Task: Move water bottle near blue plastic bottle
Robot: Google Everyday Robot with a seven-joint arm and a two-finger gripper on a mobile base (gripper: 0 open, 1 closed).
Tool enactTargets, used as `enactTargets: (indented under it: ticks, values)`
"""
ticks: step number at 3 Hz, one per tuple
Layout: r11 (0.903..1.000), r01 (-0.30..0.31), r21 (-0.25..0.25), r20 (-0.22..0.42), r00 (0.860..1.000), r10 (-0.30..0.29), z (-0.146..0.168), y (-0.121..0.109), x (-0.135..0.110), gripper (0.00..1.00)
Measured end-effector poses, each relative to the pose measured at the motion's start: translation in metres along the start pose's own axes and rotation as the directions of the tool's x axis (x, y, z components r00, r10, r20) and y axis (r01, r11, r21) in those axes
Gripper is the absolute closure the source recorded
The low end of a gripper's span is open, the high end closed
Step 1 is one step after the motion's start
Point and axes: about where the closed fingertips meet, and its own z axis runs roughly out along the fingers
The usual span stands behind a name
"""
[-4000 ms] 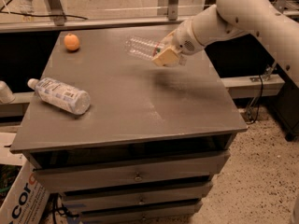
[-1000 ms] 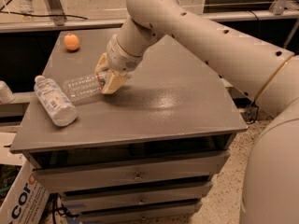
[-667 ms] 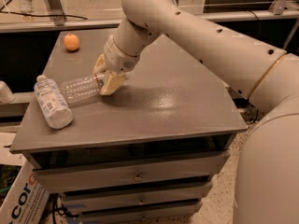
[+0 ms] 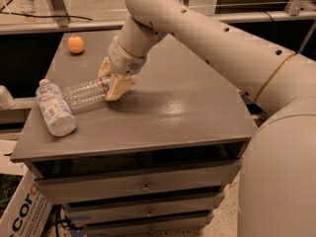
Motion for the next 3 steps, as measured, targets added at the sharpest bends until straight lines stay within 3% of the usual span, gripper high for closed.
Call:
enactTargets:
  ticks: [1,2,3]
  values:
    - [0.9999,0.001,-0.013,0.005,1.0,-0.001,-0.0004,0.0008,-0.0019,0.13]
    - [0.9997,0.004,-0.023,0.018,1.0,-0.004,-0.0026,0.0,-0.0067,0.0]
    - [0.9998,-0.002,-0.022,0.043,0.999,0.003,-0.0087,-0.0014,-0.0099,0.0]
